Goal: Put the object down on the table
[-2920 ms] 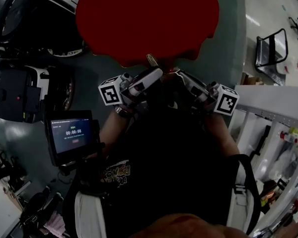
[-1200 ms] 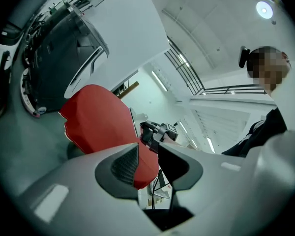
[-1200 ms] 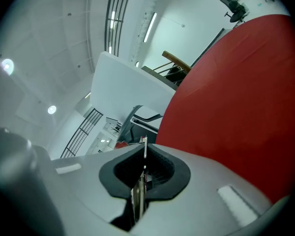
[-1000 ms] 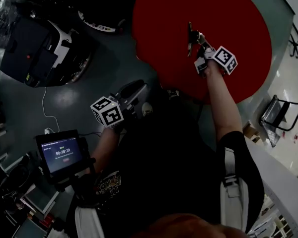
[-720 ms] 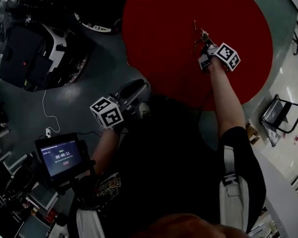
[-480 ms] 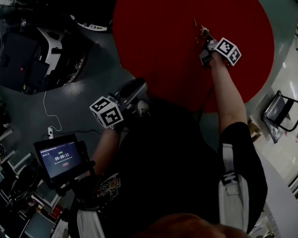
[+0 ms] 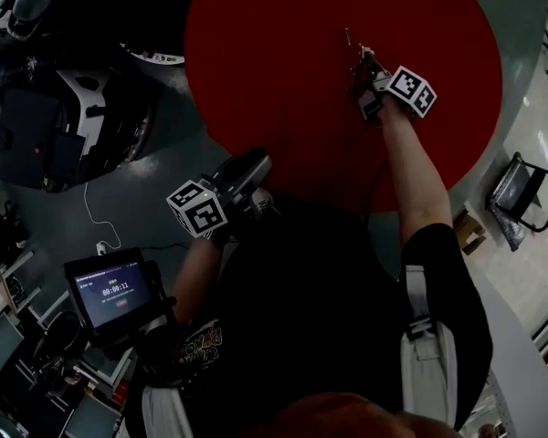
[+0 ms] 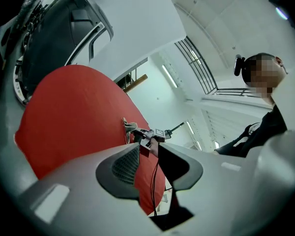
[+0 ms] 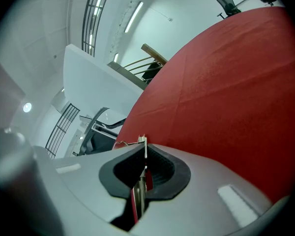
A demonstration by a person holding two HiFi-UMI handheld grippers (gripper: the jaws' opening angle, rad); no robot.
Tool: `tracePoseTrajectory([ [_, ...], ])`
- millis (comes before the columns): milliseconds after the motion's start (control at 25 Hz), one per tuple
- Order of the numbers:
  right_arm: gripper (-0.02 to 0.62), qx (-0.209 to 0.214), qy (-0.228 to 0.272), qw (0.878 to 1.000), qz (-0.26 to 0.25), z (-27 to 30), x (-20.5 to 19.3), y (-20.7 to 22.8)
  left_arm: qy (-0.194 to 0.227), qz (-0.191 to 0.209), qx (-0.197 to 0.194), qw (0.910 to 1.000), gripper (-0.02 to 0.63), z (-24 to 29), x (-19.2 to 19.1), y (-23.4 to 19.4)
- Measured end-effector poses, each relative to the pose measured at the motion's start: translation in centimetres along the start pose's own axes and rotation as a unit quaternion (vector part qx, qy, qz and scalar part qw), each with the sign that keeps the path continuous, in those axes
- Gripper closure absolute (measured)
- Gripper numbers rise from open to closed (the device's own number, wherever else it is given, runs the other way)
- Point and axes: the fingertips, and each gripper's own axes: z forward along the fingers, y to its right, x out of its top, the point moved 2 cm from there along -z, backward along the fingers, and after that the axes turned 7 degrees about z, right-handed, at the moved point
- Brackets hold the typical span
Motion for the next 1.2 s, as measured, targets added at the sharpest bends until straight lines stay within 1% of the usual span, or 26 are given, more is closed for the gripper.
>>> tracePoseTrajectory([
  [160, 0.588, 0.013, -0.006, 1.000, 0.001, -0.1, -0.1, -0.9, -0.014, 0.003, -0.015, 0.9998, 0.477, 1.4, 0.1, 0.8],
  [240, 0.588, 0.012, -0.011, 1.000, 0.002, -0.4, -0.2, -1.5, -0.016, 0.006, -0.023, 0.9996, 0.477, 1.8, 0.2, 1.3],
  [400, 0.584, 0.014, -0.022, 1.000, 0.010, -0.6, -0.3, -2.0, -0.026, 0.004, -0.028, 0.9993, 0.477, 2.4, 0.5, 2.1],
  [560, 0.578, 0.014, -0.036, 0.999, 0.014, -0.4, -0.4, -1.9, -0.021, 0.000, -0.030, 0.9993, 0.477, 2.4, 0.2, 1.8],
  [680, 0.555, 0.007, -0.036, 0.999, 0.039, -0.2, -0.2, -1.3, -0.016, -0.011, -0.026, 0.9995, 0.479, 2.0, 0.2, 1.5],
  [800, 0.515, -0.009, -0.027, 0.998, 0.057, 0.0, 0.0, -0.4, -0.011, -0.010, -0.026, 0.9996, 0.479, 1.7, 0.3, 1.1],
  [960, 0.514, -0.047, -0.022, 0.997, 0.058, -0.2, 0.5, 1.5, -0.003, -0.001, -0.030, 0.9995, 0.479, 2.1, 0.5, 0.7],
  [1040, 0.505, -0.064, -0.021, 0.996, 0.061, -1.0, 0.4, 2.1, -0.005, 0.001, -0.030, 0.9995, 0.479, 1.9, 0.7, 1.3],
  [1120, 0.499, -0.086, -0.009, 0.994, 0.061, -2.8, -0.2, 1.8, -0.005, 0.007, -0.031, 0.9995, 0.479, 0.2, 1.0, 2.6],
  [1200, 0.497, -0.105, 0.008, 0.993, 0.059, -4.8, -0.7, 1.4, 0.007, 0.017, -0.038, 0.9991, 0.479, -1.9, 1.0, 3.5],
])
